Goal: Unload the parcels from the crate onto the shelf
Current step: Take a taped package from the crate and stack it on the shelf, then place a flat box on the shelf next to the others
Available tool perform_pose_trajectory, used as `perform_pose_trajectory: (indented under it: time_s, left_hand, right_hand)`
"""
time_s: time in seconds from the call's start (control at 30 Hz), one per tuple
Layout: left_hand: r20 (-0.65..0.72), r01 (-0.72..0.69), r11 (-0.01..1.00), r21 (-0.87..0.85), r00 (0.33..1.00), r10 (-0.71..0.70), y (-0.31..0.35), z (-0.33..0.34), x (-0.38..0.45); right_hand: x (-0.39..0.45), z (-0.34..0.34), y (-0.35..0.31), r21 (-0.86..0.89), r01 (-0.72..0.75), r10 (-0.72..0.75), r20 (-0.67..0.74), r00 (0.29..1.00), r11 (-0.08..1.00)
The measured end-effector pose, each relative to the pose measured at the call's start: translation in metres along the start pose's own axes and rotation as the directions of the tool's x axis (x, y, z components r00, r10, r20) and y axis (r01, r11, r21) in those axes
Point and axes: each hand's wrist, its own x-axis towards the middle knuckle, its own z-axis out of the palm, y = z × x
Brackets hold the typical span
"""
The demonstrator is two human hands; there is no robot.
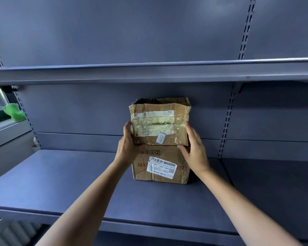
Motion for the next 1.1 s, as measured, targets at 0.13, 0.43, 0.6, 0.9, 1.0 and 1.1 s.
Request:
perform_pose_trajectory:
  time_s: [0.13, 0.43, 0.6, 0.9, 1.0, 1.1]
  left_hand:
    - [0.007, -0.023, 0.999, 0.038, 1.000, 0.023, 0.000, -0.012, -0.018]
    - [0.111, -0.007, 0.986, 0.165, 0.994, -0.011, -0.014, -0.043, -0.097]
    - [0.193, -0.051, 0.969, 0.243, 0.981, 0.003, -0.026, -0.056, -0.165]
    - [0.418, -0.029, 0.939, 0.343, 0.900, -0.125, -0.067, -0.068, -0.310]
    - [0.457, -0.011, 0.936, 0.352, 0.874, -0.162, -0.082, -0.068, -0.357]
    - [0.490, 0.030, 0.923, 0.385, 0.840, -0.232, -0.096, -0.067, -0.400]
  right_hand:
    - [-0.013, -0.010, -0.003, -0.072, -0.056, 0.059, 0.040, 0.997, 0.996]
    - [-0.074, -0.032, -0.040, -0.158, -0.184, 0.205, 0.126, 0.971, 0.970]
    - [-0.139, -0.041, -0.080, -0.180, -0.269, 0.302, 0.197, 0.933, 0.946]
    - [-0.300, -0.054, -0.128, -0.313, -0.476, 0.560, 0.295, 0.774, 0.822]
    - [-0.357, -0.057, -0.138, -0.343, -0.547, 0.644, 0.346, 0.682, 0.764]
    - [-0.406, -0.061, -0.143, -0.383, -0.601, 0.713, 0.365, 0.599, 0.701]
